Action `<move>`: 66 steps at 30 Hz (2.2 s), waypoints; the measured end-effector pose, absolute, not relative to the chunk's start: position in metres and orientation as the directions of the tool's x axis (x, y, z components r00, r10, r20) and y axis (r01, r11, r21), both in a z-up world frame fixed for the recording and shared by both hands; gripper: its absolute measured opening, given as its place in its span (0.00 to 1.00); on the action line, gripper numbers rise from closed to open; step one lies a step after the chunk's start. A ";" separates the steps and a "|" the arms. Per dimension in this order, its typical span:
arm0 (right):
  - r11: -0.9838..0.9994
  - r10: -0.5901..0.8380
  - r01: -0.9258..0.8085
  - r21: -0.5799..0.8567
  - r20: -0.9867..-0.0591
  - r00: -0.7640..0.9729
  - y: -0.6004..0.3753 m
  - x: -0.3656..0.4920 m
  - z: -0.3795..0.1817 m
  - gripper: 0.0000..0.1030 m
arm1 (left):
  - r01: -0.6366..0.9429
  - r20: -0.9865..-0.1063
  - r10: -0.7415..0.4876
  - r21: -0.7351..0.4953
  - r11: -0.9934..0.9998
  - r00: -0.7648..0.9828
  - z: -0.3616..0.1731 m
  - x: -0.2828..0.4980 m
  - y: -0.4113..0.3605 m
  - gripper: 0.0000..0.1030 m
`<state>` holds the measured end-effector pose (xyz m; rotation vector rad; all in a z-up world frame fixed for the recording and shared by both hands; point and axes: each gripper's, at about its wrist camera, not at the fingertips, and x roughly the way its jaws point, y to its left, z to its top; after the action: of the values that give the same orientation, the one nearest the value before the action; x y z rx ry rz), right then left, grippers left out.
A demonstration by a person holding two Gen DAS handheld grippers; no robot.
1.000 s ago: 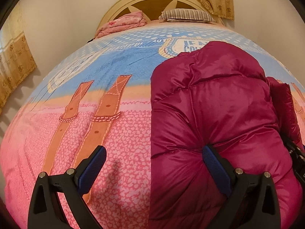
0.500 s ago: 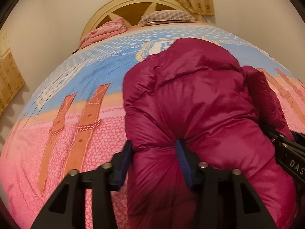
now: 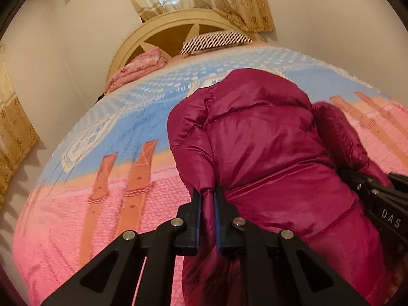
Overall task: Fold large clothes
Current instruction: 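Close both grippers on the jacket bundle and lift it, then carry the held jacket bundle with both grippers across the bed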
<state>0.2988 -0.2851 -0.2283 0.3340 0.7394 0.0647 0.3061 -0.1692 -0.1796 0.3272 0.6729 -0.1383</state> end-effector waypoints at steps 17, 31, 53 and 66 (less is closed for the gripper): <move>0.942 0.273 -0.088 0.324 -0.586 0.763 -0.222 0.287 -0.189 0.19 | 0.128 -0.600 -0.002 0.167 0.978 0.800 -0.130 0.272 -0.082 0.07; 0.926 0.366 -0.225 0.303 -0.571 0.735 -0.151 0.307 -0.174 0.19 | 0.003 -0.585 0.075 0.132 0.991 0.808 -0.120 0.255 0.001 0.07; 0.879 0.472 -0.396 0.265 -0.599 0.647 -0.058 0.327 -0.176 0.19 | -0.179 -0.599 0.202 0.099 0.979 0.775 -0.133 0.231 0.109 0.07; 0.865 0.482 -0.436 0.248 -0.651 0.586 -0.018 0.341 -0.198 0.19 | -0.232 -0.657 0.240 0.101 0.967 0.715 -0.168 0.235 0.143 0.07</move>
<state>0.3408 -0.0182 -0.1983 0.0634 0.7784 0.5360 0.2350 0.1425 -0.1682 0.0109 0.7288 0.2616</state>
